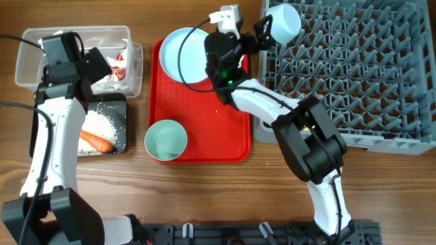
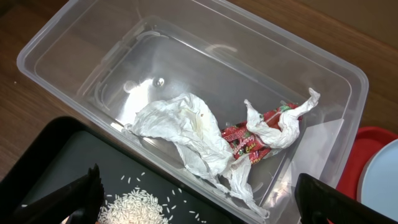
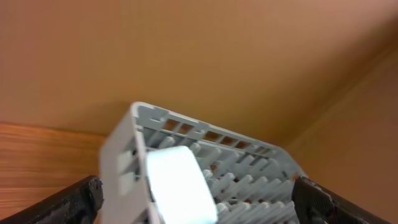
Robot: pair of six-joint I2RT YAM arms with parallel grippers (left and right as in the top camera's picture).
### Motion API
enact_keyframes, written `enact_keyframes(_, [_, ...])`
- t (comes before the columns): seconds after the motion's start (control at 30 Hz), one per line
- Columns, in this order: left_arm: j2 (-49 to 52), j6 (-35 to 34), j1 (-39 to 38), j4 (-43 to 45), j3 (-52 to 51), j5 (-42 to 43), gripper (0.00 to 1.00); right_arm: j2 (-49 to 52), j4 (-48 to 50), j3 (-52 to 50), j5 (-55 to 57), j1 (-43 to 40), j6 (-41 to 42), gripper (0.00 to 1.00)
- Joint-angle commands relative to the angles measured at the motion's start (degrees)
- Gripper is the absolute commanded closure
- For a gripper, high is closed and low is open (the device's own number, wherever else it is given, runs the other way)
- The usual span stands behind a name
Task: Sort waste into correct bins and load items into the dishwasher rack
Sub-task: 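Reach right gripper to the green bowl and grasp its rim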
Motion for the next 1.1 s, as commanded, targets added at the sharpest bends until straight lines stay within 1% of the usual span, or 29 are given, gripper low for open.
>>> enact_keyframes(0.0, [0.4, 0.6, 0.3, 0.1, 1.0, -0.7, 0.0, -0.3, 0.7, 0.5, -0.4, 3.0, 4.8, 0.0])
enact_keyframes(0.07, [0.4, 0.6, 0.3, 0.1, 1.0, -0.7, 0.0, -1.3, 0.1, 0.5, -2.7, 4.4, 5.8, 0.0])
enact_keyframes(0.13, [0.4, 0.6, 0.3, 0.1, 1.0, -0.7, 0.0, -2.7, -3.6, 0.5, -7.7, 5.1, 7.1, 0.0])
enact_keyframes(0.2, [0.4, 0.6, 0.3, 0.1, 1.0, -0.7, 0.0, -4.7, -11.3, 0.5, -13.0, 5.2, 12.3, 0.0])
enact_keyframes(0.3, [0.4, 0.6, 0.3, 0.1, 1.0, -0.7, 0.0, -9.4, -27.6, 0.5, -25.0, 5.0, 23.9, 0.0])
enact_keyframes(0.37, [0.4, 0.6, 0.3, 0.1, 1.0, -0.7, 0.0, -13.3, -37.1, 0.5, -35.0, 5.0, 28.6, 0.0])
enact_keyframes(0.47, [0.4, 0.6, 0.3, 0.1, 1.0, -0.7, 0.0, -20.4, -49.8, 0.5, -55.1, 5.0, 39.0, 0.0])
enact_keyframes(0.53, [0.4, 0.6, 0.3, 0.1, 1.0, -0.7, 0.0, -23.0, -54.2, 0.5, -67.0, 5.0, 40.3, 0.0])
enact_keyframes(0.57, [0.4, 0.6, 0.3, 0.1, 1.0, -0.7, 0.0, -23.4, -55.8, 0.5, -71.2, 5.0, 40.3, 0.0])
enact_keyframes(0.6, [0.4, 0.6, 0.3, 0.1, 1.0, -0.7, 0.0, -23.4, -57.9, 0.5, -78.1, 5.0, 41.9, 0.0])
enact_keyframes(0.67, [0.4, 0.6, 0.3, 0.1, 1.0, -0.7, 0.0, -22.8, -61.1, 0.5, -83.7, 5.0, 49.2, 0.0])
enact_keyframes(0.7, [0.4, 0.6, 0.3, 0.1, 1.0, -0.7, 0.0, -22.5, -62.9, 0.5, -85.3, 5.0, 50.6, 0.0])
enact_keyframes(0.73, [0.4, 0.6, 0.3, 0.1, 1.0, -0.7, 0.0, -22.0, -64.6, 0.5, -86.0, 5.0, 52.0, 0.0])
enact_keyframes(0.77, [0.4, 0.6, 0.3, 0.1, 1.0, -0.7, 0.0, -20.9, -67.6, 0.3, -85.9, 5.1, 55.3, 0.0])
enact_keyframes(0.8, [0.4, 0.6, 0.3, 0.1, 1.0, -0.7, 0.0, -20.2, -68.3, -0.4, -86.0, 5.2, 57.0, 0.0])
enact_keyframes(0.93, [0.4, 0.6, 0.3, 0.1, 1.0, -0.7, 0.0, -17.6, -68.7, -4.4, -86.9, 5.8, 63.4, 0.16])
enact_keyframes(1.0, [0.4, 0.6, 0.3, 0.1, 1.0, -0.7, 0.0, -16.4, -67.5, -6.0, -86.8, 6.2, 65.4, 0.22])
enact_keyframes(1.07, [0.4, 0.6, 0.3, 0.1, 1.0, -0.7, 0.0, -14.9, -65.3, -7.0, -86.8, 6.8, 66.0, 0.38])
